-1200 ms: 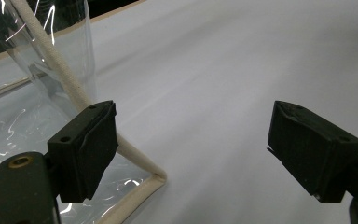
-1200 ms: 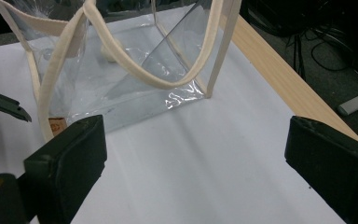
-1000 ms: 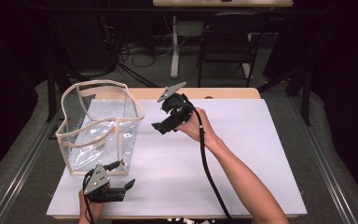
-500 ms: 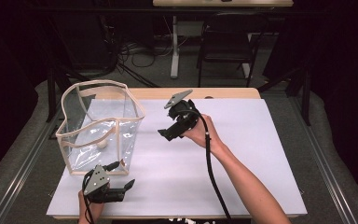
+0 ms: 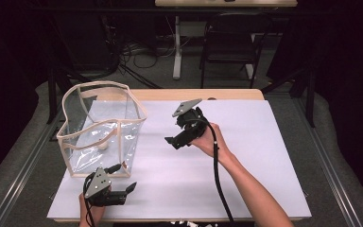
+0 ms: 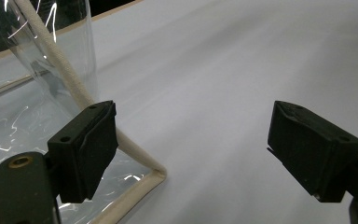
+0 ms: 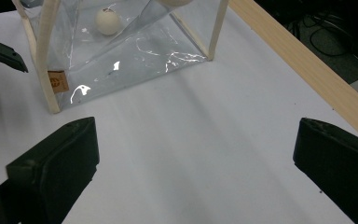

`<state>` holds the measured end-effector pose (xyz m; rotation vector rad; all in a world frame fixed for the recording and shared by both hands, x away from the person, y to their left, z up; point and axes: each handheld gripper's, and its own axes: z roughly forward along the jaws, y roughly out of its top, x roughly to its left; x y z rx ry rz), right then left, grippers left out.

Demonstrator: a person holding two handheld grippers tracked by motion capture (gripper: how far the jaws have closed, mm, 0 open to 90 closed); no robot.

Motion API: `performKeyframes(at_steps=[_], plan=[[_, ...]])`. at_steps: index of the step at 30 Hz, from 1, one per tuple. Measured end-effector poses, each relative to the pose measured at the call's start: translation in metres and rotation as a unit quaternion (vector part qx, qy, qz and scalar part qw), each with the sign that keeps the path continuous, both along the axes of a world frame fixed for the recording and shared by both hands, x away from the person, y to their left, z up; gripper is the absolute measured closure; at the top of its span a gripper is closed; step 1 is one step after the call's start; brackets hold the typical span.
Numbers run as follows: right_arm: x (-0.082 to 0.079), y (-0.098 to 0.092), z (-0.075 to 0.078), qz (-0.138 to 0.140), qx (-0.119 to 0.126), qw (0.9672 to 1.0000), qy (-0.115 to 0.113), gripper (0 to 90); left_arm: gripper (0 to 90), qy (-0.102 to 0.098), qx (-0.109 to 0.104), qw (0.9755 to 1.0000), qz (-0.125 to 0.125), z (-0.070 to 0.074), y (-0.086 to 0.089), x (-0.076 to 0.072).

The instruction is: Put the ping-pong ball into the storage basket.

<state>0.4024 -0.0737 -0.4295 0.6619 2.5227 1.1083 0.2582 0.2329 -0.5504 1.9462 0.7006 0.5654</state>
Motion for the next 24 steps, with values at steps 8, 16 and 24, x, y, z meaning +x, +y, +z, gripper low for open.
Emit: performKeyframes(at_steps=[8,16,24], plan=[[-0.01,-0.014,-0.009,-0.008,-0.002,1.0,-0.003,0.0,15.9,0.0,0.0,1.0,-0.006,0.0,-0.001,0.001],[-0.02,-0.027,-0.018,-0.017,-0.003,0.9999,-0.003,0.0,15.9,-0.001,0.002,1.0,-0.007,0.0,-0.002,0.001],[-0.031,-0.036,-0.026,-0.018,-0.005,0.9998,-0.005,0.0,15.9,-0.001,0.004,1.0,-0.008,0.0,-0.002,0.001]])
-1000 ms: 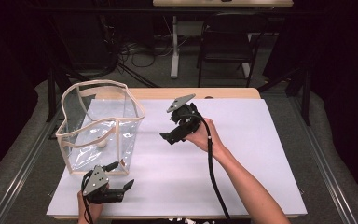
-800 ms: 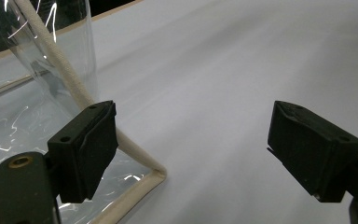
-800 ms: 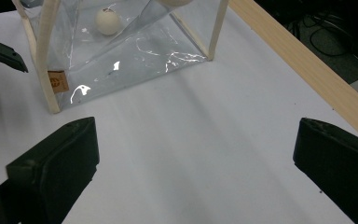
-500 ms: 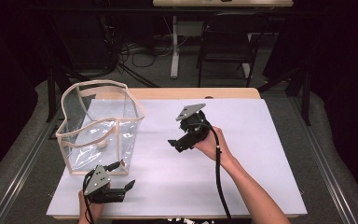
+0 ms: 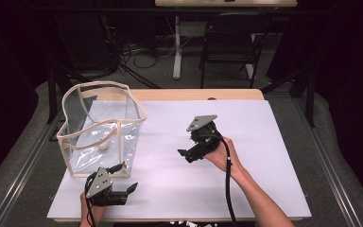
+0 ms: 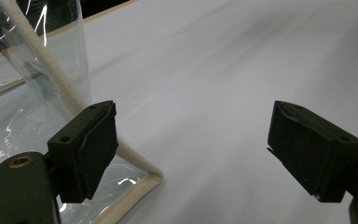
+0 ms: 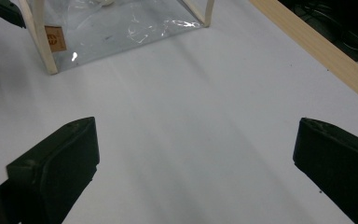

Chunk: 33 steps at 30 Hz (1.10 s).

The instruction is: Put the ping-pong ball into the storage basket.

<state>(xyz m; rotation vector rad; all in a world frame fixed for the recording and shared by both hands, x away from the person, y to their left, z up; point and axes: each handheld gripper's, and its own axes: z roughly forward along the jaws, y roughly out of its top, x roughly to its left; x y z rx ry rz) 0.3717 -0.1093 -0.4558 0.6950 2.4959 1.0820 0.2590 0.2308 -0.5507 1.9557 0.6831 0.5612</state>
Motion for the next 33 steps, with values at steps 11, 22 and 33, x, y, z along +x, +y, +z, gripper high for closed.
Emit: performKeyframes(at_steps=[11,22,33], plan=[[-0.011,-0.013,-0.01,-0.01,-0.002,0.9999,-0.002,0.0,15.9,0.003,0.0,1.0,0.001,-0.001,-0.001,0.0],[-0.019,-0.024,-0.017,-0.017,0.0,0.9998,-0.002,0.0,15.9,0.003,0.0,1.0,0.0,-0.001,-0.001,0.0],[-0.029,-0.035,-0.021,-0.026,0.01,0.9996,-0.006,0.0,15.9,0.003,0.001,1.0,0.0,-0.001,-0.001,0.0]])
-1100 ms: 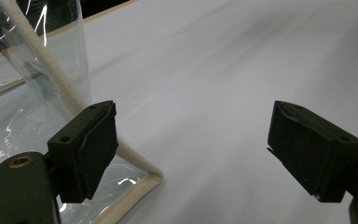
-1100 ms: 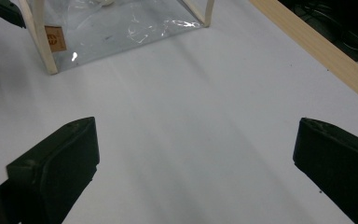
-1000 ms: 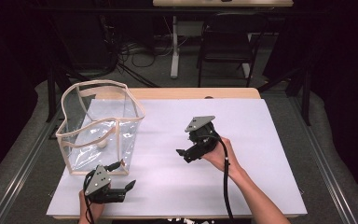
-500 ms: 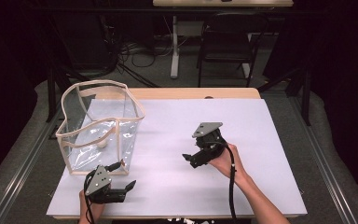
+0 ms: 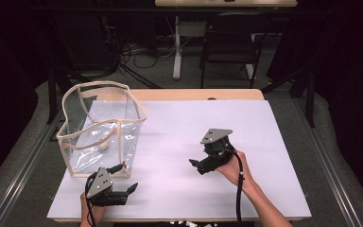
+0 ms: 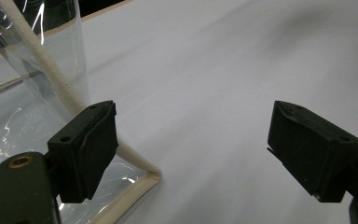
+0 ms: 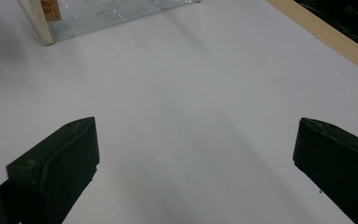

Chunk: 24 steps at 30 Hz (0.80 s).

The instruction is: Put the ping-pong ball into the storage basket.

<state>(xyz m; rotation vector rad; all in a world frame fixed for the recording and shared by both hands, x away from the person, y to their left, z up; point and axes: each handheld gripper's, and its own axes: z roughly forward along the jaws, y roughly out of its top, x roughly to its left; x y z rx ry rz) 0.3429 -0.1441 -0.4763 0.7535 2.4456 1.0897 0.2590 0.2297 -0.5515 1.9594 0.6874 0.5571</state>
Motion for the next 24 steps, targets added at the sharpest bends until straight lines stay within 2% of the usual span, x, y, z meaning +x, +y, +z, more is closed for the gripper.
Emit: performKeyframes(at_steps=[24], plan=[[-0.024,-0.028,-0.018,-0.016,0.007,0.9997,-0.016,0.0,15.9,-0.001,0.001,1.0,0.001,0.0,0.001,-0.001]])
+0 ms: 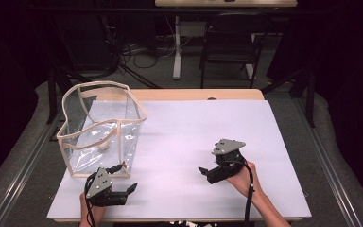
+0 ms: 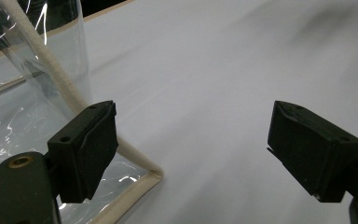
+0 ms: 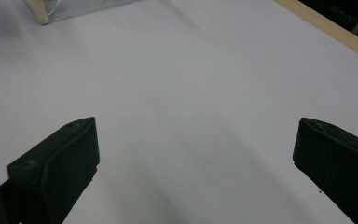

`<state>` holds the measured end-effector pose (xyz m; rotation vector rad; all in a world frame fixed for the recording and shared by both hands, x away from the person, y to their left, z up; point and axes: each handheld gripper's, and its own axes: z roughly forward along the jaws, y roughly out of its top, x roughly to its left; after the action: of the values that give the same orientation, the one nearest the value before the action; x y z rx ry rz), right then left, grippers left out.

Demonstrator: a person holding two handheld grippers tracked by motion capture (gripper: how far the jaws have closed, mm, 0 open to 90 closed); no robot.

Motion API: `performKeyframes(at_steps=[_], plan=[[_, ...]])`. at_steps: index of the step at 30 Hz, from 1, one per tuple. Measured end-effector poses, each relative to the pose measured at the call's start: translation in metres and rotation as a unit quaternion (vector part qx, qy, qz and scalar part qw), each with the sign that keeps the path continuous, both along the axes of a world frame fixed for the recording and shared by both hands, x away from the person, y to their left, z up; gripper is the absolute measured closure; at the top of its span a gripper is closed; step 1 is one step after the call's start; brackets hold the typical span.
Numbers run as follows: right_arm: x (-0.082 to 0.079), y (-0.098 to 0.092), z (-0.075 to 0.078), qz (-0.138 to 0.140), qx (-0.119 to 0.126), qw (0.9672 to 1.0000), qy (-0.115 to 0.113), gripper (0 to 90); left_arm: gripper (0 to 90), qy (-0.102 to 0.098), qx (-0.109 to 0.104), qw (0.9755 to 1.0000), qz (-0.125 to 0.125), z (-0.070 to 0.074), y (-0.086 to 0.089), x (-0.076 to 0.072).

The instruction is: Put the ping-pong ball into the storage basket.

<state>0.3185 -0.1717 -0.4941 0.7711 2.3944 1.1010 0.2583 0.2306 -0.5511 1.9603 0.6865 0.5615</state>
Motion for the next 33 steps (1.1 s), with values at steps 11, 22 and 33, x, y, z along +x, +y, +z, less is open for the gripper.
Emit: performKeyframes(at_steps=[11,22,33], plan=[[-0.015,-0.014,-0.012,-0.01,0.016,0.9997,-0.013,0.0,15.9,0.001,0.0,1.0,0.001,0.0,0.0,-0.001],[-0.028,-0.032,-0.032,-0.032,0.024,0.9991,-0.017,0.0,15.9,0.001,0.002,1.0,0.001,0.0,0.0,0.0],[-0.042,-0.042,-0.045,-0.049,0.028,0.9982,-0.023,0.0,15.9,0.002,0.003,1.0,0.001,0.0,0.0,0.0]])
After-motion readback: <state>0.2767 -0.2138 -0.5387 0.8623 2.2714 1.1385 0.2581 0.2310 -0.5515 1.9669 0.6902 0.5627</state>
